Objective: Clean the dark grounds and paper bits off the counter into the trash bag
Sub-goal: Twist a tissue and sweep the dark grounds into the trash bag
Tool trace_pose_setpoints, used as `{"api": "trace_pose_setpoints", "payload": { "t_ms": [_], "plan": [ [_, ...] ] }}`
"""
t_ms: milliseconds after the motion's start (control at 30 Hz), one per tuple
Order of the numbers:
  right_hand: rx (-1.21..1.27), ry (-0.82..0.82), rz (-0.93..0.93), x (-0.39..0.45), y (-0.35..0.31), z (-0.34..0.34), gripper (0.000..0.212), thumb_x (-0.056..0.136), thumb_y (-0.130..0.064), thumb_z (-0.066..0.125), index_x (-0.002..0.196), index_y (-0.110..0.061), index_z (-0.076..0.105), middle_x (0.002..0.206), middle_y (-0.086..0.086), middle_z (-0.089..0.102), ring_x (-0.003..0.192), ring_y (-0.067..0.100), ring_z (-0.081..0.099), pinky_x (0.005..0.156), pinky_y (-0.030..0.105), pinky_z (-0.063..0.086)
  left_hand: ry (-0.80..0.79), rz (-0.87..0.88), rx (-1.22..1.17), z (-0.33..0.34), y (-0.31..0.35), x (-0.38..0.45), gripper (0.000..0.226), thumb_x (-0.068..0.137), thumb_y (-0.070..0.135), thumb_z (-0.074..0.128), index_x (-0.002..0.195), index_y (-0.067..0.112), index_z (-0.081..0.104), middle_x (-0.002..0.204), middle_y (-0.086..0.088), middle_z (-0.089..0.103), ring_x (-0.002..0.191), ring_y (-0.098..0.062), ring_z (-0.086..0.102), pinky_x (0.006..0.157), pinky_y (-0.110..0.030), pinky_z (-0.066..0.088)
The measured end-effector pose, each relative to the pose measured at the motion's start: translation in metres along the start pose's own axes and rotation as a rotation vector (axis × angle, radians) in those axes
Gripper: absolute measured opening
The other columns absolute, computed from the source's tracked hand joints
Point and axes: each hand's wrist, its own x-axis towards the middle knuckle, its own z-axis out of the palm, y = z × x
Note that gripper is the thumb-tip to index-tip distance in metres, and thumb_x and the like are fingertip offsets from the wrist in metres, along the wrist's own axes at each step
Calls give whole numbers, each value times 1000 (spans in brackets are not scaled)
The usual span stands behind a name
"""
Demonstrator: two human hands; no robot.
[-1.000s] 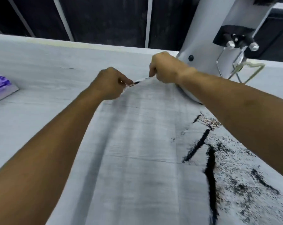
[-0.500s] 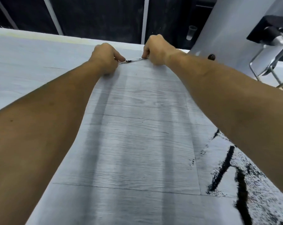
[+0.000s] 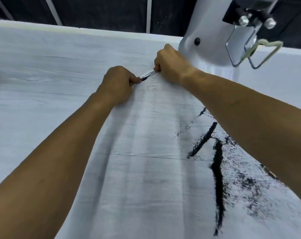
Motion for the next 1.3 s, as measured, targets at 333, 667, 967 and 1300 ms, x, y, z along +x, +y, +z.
{"api": "trace_pose_setpoints", "payload": {
  "t_ms": [333,667,967,1300],
  "plan": [
    [-78,-45,-133,-89,20,-17,20,72,13,57,84,5,71,91,25,68,89,43,64,71,49,57,21,-13,1,26,49,-74,40,89,0,56,115,24,74,113,-1,71,103,-24,62,89,-28,49],
    [-16,-92,-214,-162,54,-32,18,81,1,62,87,-10,75,95,10,69,80,31,66,70,42,57,11,57,-6,47,88,-121,33,93,6,59,116,25,73,104,-2,69,101,-23,62,76,-17,36],
    [112,135,23,-194,94,-61,44,83,12,54,105,-16,77,104,4,64,92,21,60,84,35,54,4,195,-69,38,118,-72,32,93,4,60,111,25,75,103,1,75,83,0,54,75,-7,35],
    [181,126,246,-200,122,-38,32,85,7,61,105,-13,77,113,8,65,97,23,62,94,34,54,-43,327,6,76,142,-18,40,85,-7,63,105,25,78,118,-2,66,109,-21,60,102,-27,44]
  ]
}}
